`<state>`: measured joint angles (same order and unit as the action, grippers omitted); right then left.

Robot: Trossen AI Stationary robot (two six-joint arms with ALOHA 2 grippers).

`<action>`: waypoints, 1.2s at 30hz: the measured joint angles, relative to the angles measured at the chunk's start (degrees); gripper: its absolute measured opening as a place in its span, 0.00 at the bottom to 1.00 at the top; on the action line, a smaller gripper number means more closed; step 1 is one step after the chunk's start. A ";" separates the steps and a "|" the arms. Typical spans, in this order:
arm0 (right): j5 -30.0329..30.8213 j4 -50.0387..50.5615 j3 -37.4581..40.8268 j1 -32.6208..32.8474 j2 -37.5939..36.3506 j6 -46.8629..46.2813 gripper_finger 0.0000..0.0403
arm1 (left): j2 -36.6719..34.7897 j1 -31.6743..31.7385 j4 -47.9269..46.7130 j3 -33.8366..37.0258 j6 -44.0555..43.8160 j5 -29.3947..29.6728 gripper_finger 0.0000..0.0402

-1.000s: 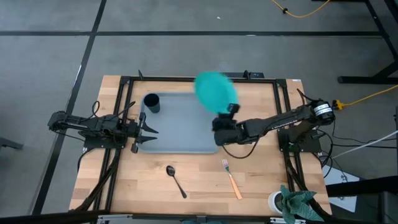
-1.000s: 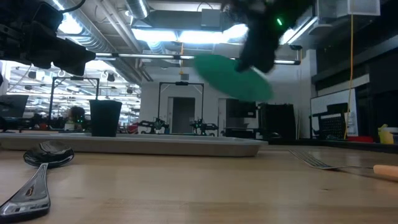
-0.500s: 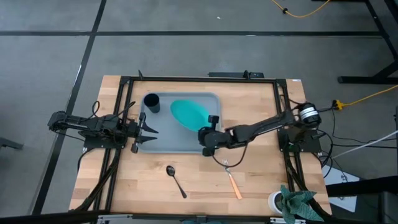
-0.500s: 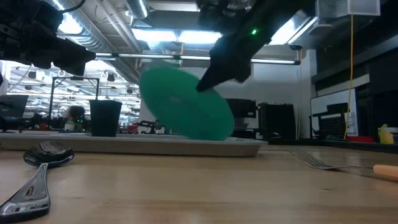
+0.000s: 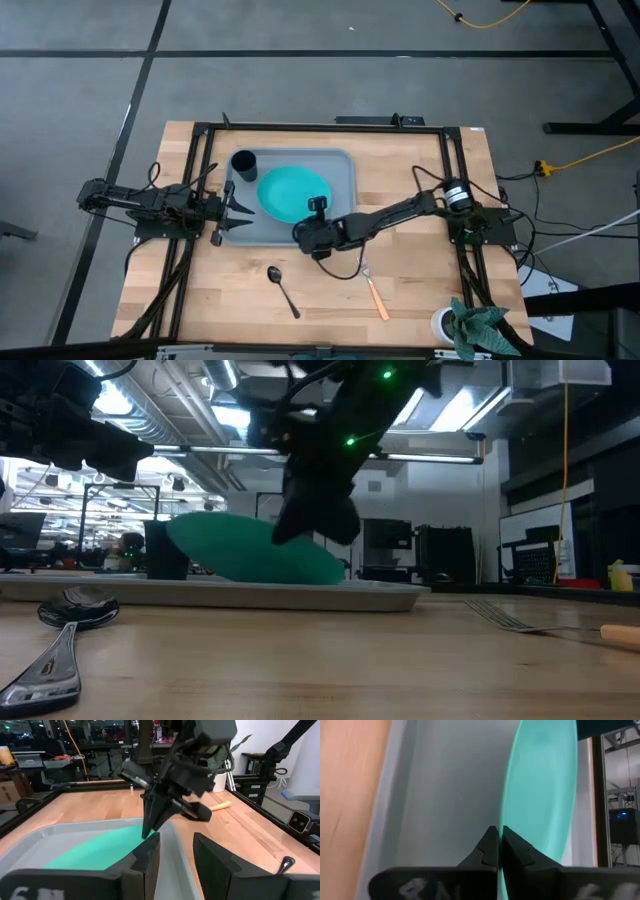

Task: Pick and place plate/cup/fork/spoon on tray
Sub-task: Put the light blue plate on the gray table tray to the bottom right of the black cup

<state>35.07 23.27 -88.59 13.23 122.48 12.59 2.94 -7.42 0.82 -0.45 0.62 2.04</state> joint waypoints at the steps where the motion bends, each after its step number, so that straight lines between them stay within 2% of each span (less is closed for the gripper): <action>1: 0.03 0.04 -0.55 0.00 0.65 0.02 0.01 | 0.00 0.00 0.00 0.00 0.00 0.01 0.27; 8: -0.58 -1.52 -2.13 0.02 2.05 0.01 0.07 | 0.00 0.00 0.00 0.01 0.00 0.00 0.27; 15: -5.41 -2.25 -2.13 -0.09 2.05 0.11 0.08 | 0.00 0.00 0.00 0.01 0.00 0.00 0.27; 36: -5.86 -4.12 -2.11 -0.59 2.05 -0.07 0.08 | 0.00 0.00 0.00 0.00 -0.02 0.00 0.27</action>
<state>29.21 19.15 -90.70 12.65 124.53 12.51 2.94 -7.42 0.82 -0.45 0.60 2.04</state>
